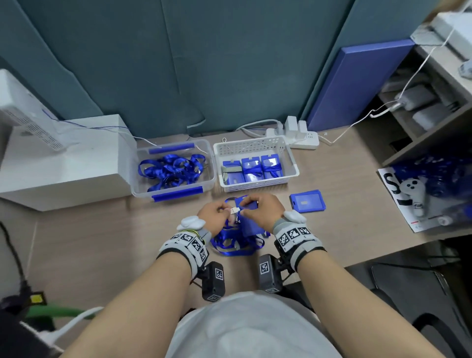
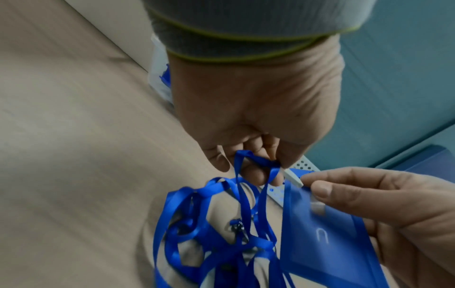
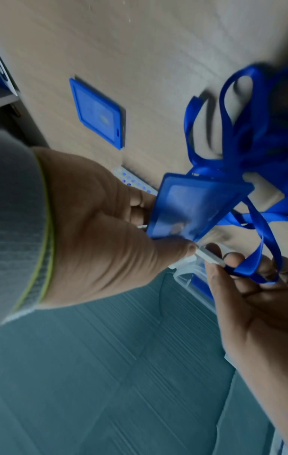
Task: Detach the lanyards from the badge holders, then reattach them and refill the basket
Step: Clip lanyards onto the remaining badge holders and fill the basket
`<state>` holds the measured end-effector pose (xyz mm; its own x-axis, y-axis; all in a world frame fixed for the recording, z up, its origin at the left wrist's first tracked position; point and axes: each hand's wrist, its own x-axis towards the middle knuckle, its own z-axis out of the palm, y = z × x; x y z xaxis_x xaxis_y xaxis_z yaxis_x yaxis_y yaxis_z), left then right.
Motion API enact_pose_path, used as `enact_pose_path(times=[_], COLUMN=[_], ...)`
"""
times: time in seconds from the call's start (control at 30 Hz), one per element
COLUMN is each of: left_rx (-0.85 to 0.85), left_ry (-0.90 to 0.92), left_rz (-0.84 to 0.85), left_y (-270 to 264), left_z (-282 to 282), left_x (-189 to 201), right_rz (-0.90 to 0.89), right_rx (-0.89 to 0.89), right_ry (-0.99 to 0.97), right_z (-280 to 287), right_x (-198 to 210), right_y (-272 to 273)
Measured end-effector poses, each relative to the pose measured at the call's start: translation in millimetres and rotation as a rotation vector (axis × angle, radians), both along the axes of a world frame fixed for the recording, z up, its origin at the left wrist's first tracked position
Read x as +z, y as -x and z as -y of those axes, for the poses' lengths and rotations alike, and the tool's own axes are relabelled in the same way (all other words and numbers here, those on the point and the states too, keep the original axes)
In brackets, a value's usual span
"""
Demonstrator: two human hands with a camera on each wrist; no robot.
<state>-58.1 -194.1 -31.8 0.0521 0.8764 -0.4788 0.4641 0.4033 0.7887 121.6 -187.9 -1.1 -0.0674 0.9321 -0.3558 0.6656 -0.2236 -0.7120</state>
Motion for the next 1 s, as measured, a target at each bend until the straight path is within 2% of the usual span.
enact_pose_path(times=[0.13,0.33,0.7,1.0], left_rx=[-0.044,-0.029,-0.048,-0.065], left_ry=[-0.036,-0.048,-0.057,-0.076], left_rz=[-0.030,-0.047,0.084,0.071], left_y=[10.4,31.3,61.7,62.7], left_z=[-1.4,1.3,5.3,3.9], left_x=[16.5,21.4,28.0,31.4], right_rz=[0.011,0.068,0.163,0.200], right_rx=[0.079,0.167,0.221,0.272], right_ry=[-0.064,-0.096,-0.069,-0.078], right_z=[-1.4,-2.8,-9.7,-13.3], right_x=[8.5,12.0,21.1,29.4], right_y=[16.0,39.5,63.6,75.5])
